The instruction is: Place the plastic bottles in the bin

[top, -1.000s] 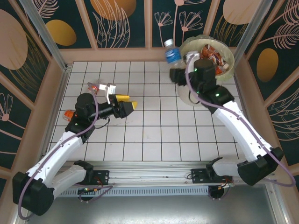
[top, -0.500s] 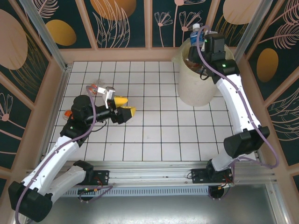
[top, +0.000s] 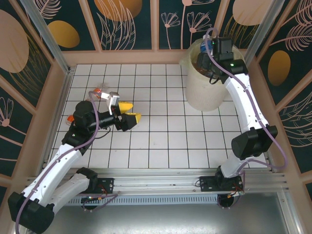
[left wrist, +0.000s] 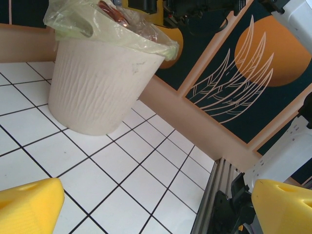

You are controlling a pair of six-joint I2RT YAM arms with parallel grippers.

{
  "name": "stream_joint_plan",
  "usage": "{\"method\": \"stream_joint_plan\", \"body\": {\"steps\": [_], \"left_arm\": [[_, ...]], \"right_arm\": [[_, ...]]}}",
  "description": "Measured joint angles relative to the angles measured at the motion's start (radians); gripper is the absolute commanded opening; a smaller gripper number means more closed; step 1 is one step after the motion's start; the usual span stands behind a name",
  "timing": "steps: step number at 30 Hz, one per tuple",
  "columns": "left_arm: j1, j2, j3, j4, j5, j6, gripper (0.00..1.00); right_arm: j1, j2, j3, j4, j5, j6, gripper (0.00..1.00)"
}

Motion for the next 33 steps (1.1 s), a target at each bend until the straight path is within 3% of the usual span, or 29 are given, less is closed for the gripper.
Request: {"method": "stream_joint_plan", "body": {"steps": [14,21,26,33], "left_arm": [[0.000,0.000,-0.003,0.004,-0.002,0.000,0.99],[0.000,0.000,-0.003,0.004,-0.002,0.000,0.99],[0.000,0.000,-0.003,0.004,-0.002,0.000,0.99],[0.000,0.000,-0.003,0.004,-0.006,0.000,0.99]], "right_arm": [[-0.048,0.011,0.120,-0.031,-0.034,0.018,0.82],[-0.056,0.011,0.136,-0.032,-0.033,0.012,0.62],[-0.070,0.041,0.190,-0.032,-0.037,-0.002,0.59],[-0.086,0.116,0.201,-0.031,-0.102,-0.016,0.43]]}}
